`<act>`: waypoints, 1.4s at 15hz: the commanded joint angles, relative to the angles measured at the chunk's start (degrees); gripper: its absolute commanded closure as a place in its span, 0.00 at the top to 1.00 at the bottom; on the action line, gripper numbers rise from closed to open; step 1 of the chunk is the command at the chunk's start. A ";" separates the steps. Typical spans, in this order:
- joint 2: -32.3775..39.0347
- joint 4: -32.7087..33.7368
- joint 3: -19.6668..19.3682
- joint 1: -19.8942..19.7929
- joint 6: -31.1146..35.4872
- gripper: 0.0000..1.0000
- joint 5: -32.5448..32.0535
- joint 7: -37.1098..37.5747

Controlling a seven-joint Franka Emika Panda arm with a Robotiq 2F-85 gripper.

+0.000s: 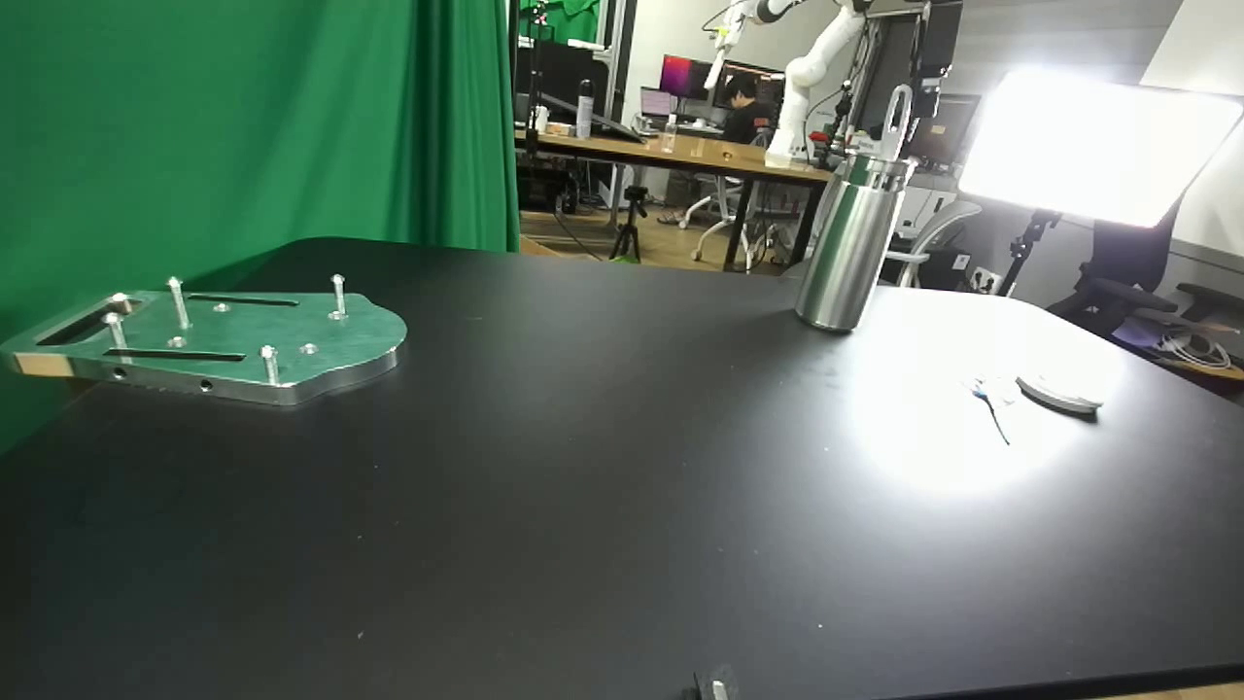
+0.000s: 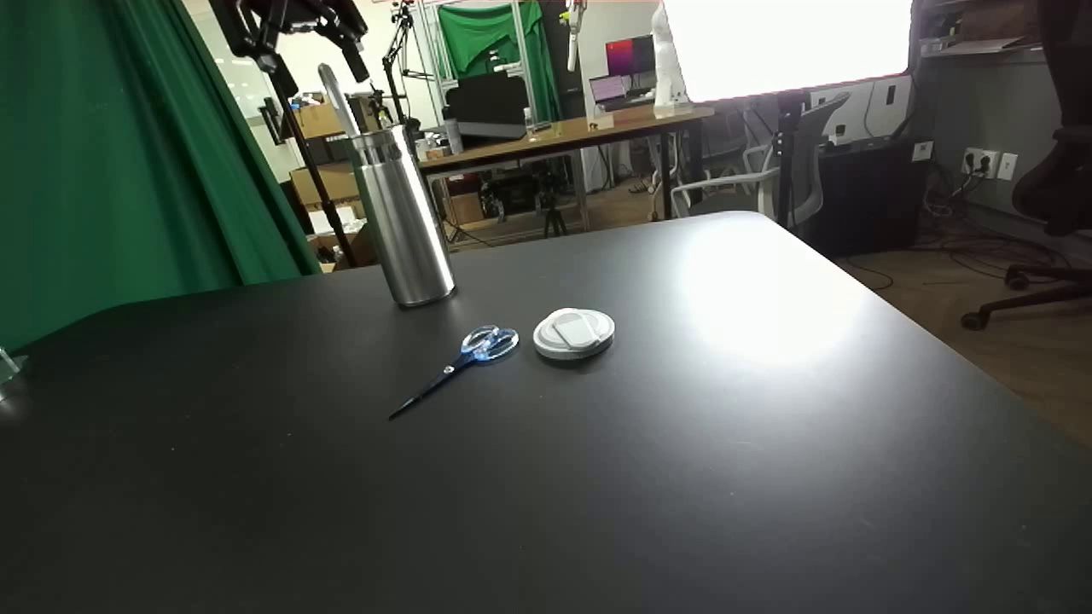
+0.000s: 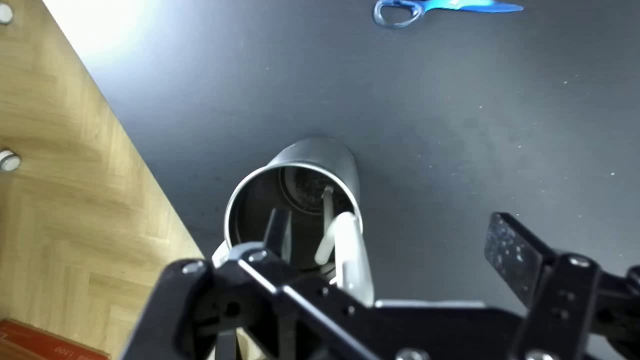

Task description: Move the brush inside the flask up and down

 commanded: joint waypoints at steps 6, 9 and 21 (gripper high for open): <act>3.85 5.33 0.79 -0.74 -1.50 0.53 1.13 -1.09; 5.37 7.13 0.62 -0.66 -5.65 0.33 0.98 -0.40; 7.45 13.42 0.05 -0.84 -14.03 0.26 0.12 1.06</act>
